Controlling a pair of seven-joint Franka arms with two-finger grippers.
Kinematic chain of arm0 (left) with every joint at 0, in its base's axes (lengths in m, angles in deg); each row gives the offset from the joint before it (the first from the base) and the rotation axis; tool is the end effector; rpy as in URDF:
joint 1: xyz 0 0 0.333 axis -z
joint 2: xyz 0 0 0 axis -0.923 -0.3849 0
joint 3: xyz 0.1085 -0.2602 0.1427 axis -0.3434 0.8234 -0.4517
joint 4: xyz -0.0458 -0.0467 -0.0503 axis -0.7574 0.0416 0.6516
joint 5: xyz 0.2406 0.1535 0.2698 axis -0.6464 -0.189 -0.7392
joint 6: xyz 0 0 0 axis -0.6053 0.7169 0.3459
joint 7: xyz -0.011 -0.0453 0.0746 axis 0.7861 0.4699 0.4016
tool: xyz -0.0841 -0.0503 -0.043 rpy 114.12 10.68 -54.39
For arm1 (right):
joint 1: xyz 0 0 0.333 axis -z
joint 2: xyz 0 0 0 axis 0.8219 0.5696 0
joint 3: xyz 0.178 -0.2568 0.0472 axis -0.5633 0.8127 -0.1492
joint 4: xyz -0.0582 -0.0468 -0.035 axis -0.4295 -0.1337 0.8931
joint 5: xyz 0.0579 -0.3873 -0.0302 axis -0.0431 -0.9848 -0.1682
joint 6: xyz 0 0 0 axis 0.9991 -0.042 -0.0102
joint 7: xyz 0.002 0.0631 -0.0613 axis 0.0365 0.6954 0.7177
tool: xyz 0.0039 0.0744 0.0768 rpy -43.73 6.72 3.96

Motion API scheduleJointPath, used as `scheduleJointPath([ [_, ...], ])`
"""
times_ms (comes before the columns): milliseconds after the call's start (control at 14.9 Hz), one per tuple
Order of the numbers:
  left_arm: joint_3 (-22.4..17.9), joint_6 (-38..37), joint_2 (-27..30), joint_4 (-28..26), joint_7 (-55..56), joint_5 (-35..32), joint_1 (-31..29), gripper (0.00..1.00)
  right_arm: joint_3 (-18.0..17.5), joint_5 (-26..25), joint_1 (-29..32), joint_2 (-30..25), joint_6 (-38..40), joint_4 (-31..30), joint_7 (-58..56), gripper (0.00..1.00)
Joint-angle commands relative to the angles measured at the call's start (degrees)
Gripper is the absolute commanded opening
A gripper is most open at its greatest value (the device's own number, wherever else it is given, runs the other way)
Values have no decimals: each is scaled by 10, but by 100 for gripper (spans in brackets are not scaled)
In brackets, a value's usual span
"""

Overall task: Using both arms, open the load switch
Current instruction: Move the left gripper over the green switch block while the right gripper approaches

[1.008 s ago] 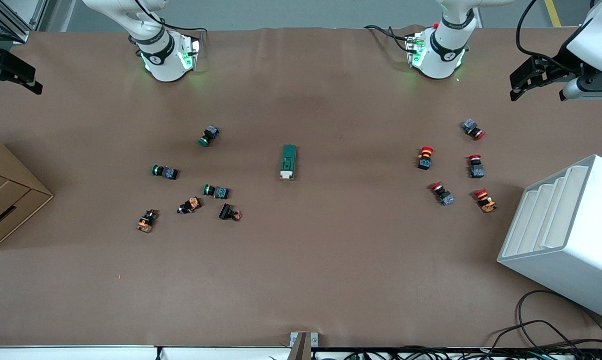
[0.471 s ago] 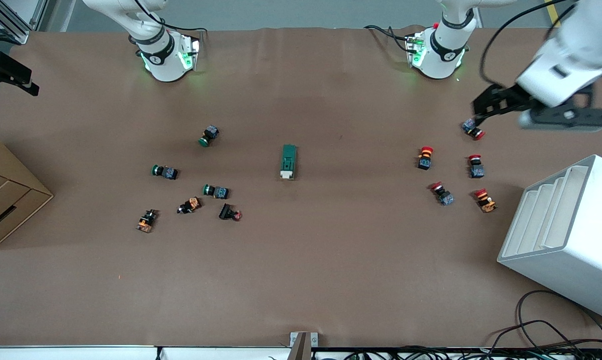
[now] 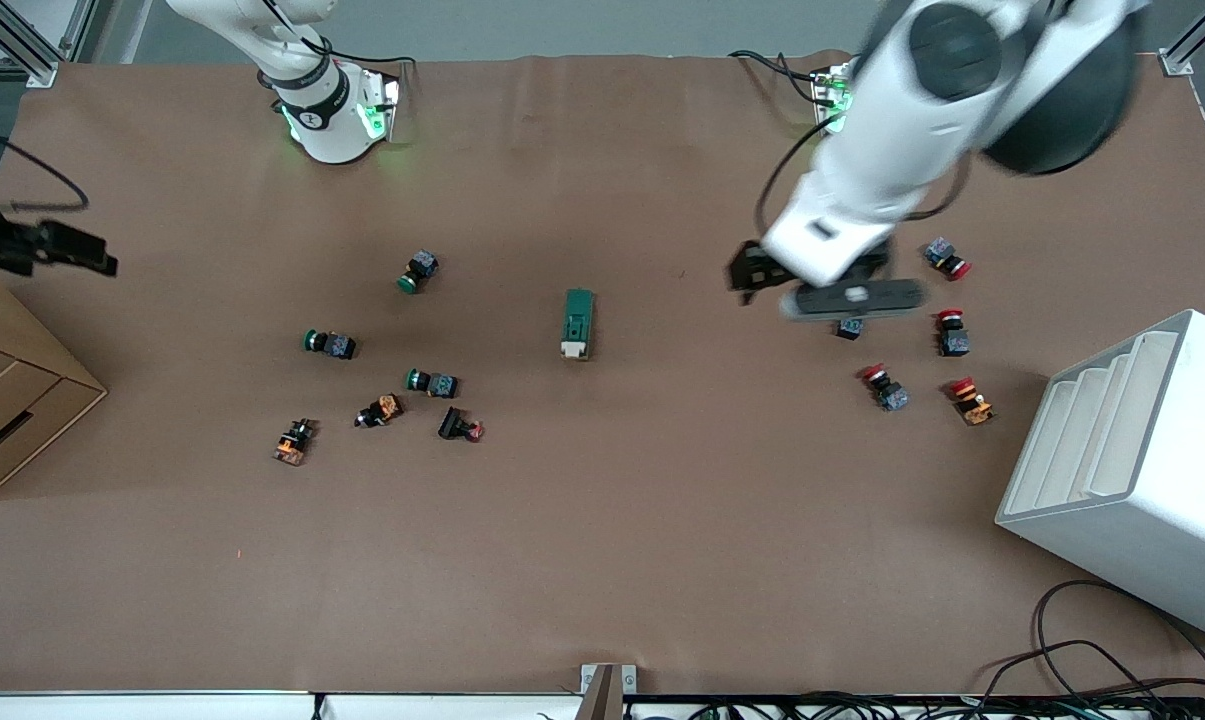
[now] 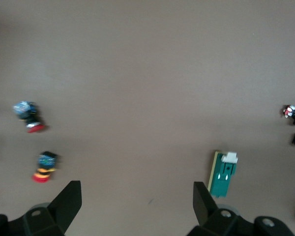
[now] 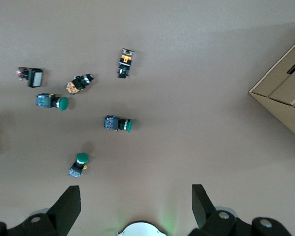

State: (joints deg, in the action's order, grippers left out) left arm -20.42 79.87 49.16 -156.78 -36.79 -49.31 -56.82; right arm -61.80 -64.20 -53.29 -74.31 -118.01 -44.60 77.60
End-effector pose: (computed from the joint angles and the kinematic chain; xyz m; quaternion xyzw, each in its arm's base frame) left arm 0.5283 -0.3561 0.5150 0.9983 0.0462 0.0161 0.0303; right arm 0.5724 -0.0457 0.5765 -0.9952 0.0105 0.0974 0.0055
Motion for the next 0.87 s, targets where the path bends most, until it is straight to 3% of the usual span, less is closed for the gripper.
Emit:
scheduleJointPath([
  [0,1,46,-61,9,142,-81,83,100,-11,-10,-5,7,-3,5,15,100],
  [134,1,80,-100,9,210,-130,131,100,-12,-5,-38,11,-9,3,142,100],
  [403,2,147,-151,-17,245,-247,182,100,-13,-2,-130,58,-10,-2,438,100],
  [672,2,196,-191,-51,358,-364,216,99,-13,53,-187,111,-40,-1,641,100],
  [807,2,228,-195,-83,417,-432,226,99,-13,71,-211,134,-53,-1,687,100],
])
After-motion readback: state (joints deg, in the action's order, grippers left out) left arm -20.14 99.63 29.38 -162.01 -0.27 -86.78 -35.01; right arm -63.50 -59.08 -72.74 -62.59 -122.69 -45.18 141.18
